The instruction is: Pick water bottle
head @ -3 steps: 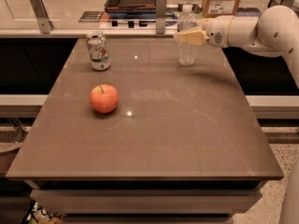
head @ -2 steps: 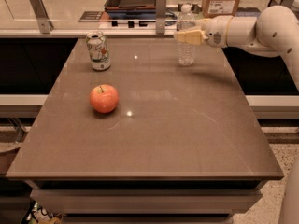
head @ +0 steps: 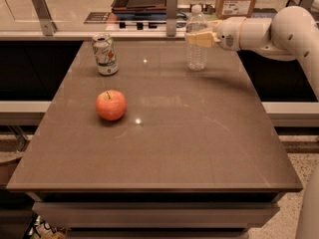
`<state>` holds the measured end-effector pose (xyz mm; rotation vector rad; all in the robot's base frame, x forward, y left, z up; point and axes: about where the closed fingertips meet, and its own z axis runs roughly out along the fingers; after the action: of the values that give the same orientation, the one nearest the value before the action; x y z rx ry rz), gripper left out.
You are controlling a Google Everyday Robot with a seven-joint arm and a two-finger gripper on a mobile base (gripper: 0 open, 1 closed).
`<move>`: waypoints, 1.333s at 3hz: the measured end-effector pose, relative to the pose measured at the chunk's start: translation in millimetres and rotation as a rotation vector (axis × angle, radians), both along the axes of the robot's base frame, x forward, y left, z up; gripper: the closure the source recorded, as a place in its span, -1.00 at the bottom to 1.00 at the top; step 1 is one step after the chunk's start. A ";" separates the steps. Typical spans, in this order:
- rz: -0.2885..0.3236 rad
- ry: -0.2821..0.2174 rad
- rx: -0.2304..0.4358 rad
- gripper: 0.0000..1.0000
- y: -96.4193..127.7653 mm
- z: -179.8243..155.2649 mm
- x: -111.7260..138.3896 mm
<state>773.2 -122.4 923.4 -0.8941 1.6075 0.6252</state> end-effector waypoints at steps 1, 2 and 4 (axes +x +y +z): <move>0.010 0.004 0.004 1.00 4.4 4.0 -0.3; 0.027 -0.015 0.015 1.00 8.6 19.4 -3.5; 0.030 -0.132 0.021 1.00 12.5 75.4 -10.5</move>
Offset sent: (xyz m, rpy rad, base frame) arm -0.0082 0.0057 0.0412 0.0268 -0.0446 0.0362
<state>762.7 -109.9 998.7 -0.9267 1.4695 0.5913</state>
